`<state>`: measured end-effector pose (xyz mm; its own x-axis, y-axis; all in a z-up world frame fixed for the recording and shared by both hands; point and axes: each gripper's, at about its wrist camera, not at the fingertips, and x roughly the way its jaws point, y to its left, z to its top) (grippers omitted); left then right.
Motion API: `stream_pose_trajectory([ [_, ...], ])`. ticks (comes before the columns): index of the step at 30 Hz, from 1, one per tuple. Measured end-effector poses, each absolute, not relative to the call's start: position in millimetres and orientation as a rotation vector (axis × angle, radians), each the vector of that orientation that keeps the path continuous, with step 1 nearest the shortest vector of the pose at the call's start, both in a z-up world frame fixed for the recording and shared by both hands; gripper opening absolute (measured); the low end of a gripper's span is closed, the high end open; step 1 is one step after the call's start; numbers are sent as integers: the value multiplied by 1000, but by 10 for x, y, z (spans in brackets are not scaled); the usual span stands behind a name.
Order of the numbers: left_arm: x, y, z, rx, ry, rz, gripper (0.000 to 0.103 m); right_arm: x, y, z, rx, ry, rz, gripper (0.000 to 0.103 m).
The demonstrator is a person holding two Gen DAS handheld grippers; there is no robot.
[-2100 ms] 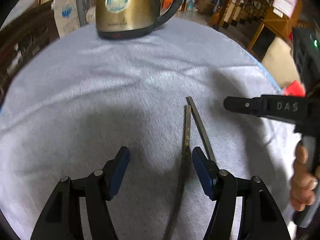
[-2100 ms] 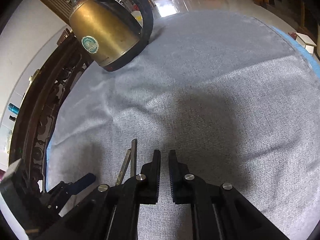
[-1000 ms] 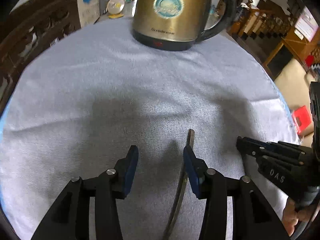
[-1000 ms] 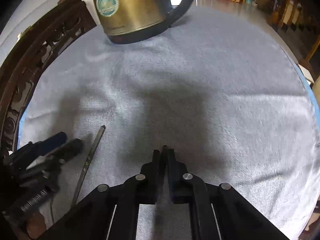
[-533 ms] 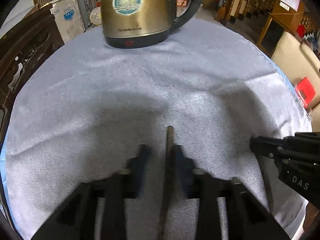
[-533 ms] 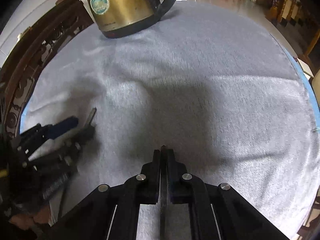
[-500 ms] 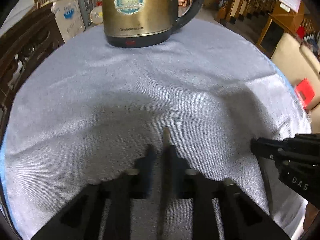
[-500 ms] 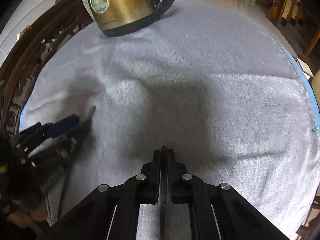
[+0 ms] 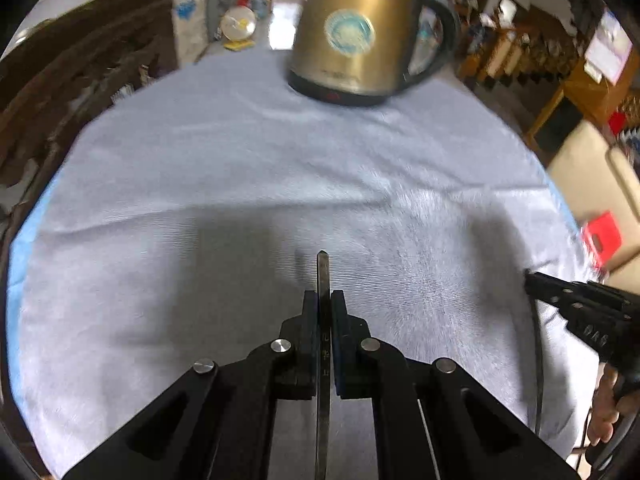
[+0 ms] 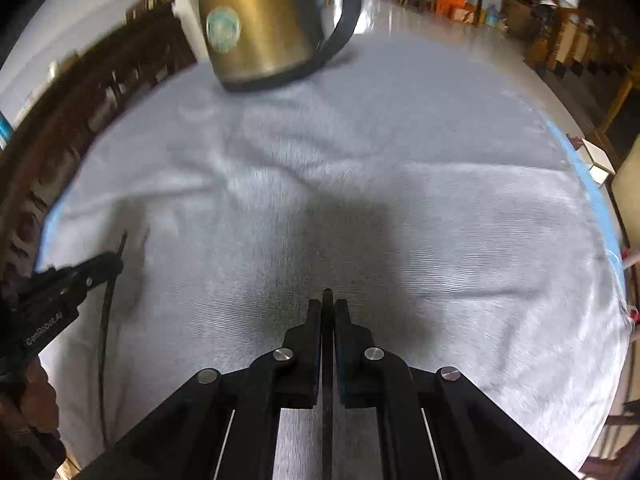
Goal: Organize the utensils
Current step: 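Lift the chopstick upright with both tools and carry it over the cup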
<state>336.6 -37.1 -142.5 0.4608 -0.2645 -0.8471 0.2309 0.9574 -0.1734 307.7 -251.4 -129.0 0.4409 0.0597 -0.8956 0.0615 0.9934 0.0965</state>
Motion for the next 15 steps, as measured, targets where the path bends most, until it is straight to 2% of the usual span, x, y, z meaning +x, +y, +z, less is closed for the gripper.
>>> stream_pose_trajectory([
  [9, 2869, 127, -797, -144, 816, -226, 5, 2263, -2635, -538, 189, 828, -20, 7],
  [15, 2207, 366, -465, -170, 664, -179, 5, 1664, -2479, -248, 183, 638, -36, 7],
])
